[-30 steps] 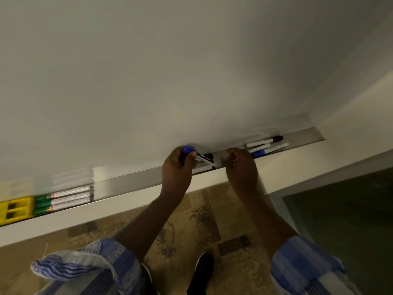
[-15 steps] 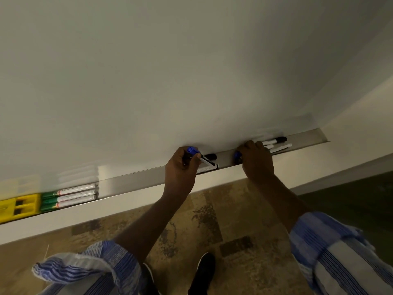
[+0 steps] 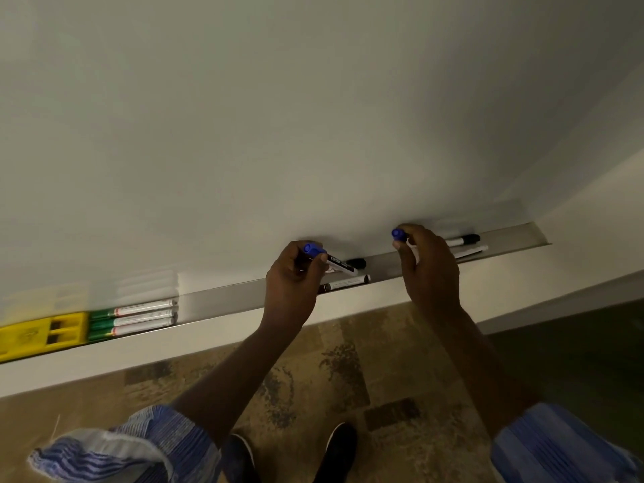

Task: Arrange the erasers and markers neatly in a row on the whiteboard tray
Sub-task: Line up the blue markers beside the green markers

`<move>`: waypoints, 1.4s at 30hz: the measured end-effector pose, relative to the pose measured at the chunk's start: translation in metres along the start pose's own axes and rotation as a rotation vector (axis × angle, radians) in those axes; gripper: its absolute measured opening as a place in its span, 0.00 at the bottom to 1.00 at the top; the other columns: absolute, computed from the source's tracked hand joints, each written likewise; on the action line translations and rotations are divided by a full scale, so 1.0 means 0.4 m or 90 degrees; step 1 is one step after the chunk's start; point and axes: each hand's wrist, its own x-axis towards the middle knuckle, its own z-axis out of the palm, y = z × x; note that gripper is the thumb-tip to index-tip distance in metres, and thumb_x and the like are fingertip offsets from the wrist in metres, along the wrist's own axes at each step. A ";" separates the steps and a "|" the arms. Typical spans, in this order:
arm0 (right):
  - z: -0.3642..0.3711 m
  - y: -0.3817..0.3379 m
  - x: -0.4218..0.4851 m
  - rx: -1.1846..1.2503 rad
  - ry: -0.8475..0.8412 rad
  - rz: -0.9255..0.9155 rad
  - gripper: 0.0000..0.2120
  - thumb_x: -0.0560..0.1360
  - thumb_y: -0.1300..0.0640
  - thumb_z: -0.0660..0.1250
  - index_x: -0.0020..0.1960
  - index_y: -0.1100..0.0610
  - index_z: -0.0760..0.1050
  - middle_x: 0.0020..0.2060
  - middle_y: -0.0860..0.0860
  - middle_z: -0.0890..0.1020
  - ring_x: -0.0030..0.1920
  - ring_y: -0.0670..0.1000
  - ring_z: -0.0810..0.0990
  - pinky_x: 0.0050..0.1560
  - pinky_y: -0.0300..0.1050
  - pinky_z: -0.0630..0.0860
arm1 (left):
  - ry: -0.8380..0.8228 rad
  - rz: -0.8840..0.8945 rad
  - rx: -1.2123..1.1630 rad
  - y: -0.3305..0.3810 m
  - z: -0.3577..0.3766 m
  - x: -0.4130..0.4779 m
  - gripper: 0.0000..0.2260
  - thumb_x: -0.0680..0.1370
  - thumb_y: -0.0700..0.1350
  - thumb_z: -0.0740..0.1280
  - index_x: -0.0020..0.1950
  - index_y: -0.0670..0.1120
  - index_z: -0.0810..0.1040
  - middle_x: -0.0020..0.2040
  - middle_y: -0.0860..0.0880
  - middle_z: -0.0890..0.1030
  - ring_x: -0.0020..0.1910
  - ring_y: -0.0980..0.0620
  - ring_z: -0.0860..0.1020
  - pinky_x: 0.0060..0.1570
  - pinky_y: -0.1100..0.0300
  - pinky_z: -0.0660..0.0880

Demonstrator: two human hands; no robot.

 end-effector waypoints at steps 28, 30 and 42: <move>0.260 -0.444 -0.113 0.425 -0.367 0.480 0.13 0.80 0.57 0.58 0.56 0.59 0.80 0.34 0.52 0.77 0.32 0.49 0.73 0.32 0.42 0.69 | 0.091 -0.267 -0.080 -0.147 -0.511 -0.026 0.07 0.78 0.31 0.65 0.48 0.42 0.78 0.42 0.42 0.82 0.36 0.48 0.80 0.40 0.54 0.79; 0.281 -0.448 -0.140 0.206 -0.344 0.229 0.11 0.80 0.57 0.60 0.57 0.57 0.78 0.42 0.51 0.80 0.37 0.48 0.75 0.36 0.39 0.68 | 0.079 -0.207 0.066 -0.161 -0.528 -0.029 0.08 0.78 0.33 0.67 0.50 0.45 0.80 0.46 0.46 0.83 0.42 0.50 0.80 0.41 0.60 0.77; 0.359 -0.479 -0.161 -0.096 -0.294 -0.152 0.17 0.76 0.59 0.68 0.65 0.56 0.78 0.53 0.55 0.81 0.53 0.55 0.78 0.56 0.52 0.76 | -0.051 0.159 0.423 -0.213 -0.527 -0.025 0.11 0.72 0.28 0.65 0.48 0.40 0.80 0.43 0.43 0.81 0.40 0.43 0.77 0.39 0.48 0.75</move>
